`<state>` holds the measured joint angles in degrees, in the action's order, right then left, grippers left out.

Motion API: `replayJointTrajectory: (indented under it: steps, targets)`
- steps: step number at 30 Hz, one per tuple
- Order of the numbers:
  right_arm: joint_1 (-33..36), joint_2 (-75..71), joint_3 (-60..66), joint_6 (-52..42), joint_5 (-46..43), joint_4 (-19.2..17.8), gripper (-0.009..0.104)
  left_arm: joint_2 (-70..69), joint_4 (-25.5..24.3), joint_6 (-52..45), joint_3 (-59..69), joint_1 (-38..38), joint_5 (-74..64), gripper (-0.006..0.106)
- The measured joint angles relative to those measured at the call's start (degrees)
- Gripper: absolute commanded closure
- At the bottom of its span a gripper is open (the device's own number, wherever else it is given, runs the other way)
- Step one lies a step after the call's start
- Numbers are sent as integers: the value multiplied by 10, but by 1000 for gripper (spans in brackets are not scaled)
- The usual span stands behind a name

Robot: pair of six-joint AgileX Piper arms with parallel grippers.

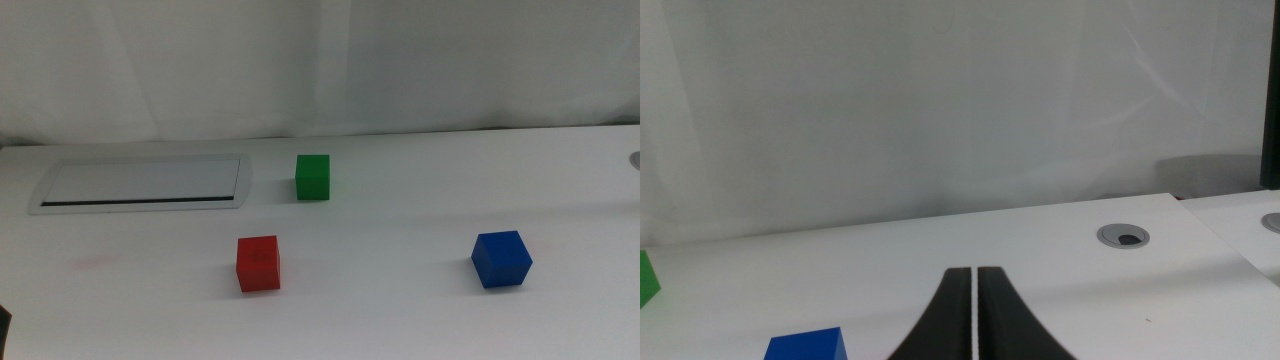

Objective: Stack red cubes first, then green, then blue cubes in a specific spot.

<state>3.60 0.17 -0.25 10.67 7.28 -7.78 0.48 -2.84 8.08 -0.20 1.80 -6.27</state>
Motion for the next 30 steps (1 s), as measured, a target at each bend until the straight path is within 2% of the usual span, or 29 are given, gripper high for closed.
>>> replayJointTrajectory:
  steps: [7,10,12,13,14,15,16,17,30]
  targets:
    - [0,0,0,0,2,0,98,0,0,10,0,0,-1,103]
    - [0,0,0,2,-4,0,82,0,0,15,0,0,-1,99]
    - [0,0,0,12,-8,7,58,0,0,32,0,0,-1,89]
    - [0,0,0,30,-9,20,27,0,0,62,0,0,-1,68]
    - [0,0,0,36,-9,22,9,0,0,76,0,0,-1,56]
    - [0,0,0,39,-9,25,-7,0,0,85,0,0,-1,39]
    - [0,0,0,39,-10,25,-8,0,0,91,0,0,-1,19]
    - [0,0,0,40,-10,26,-8,0,0,96,0,0,-1,8]
    - [0,0,0,40,-16,26,-8,0,1,103,0,0,17,9]
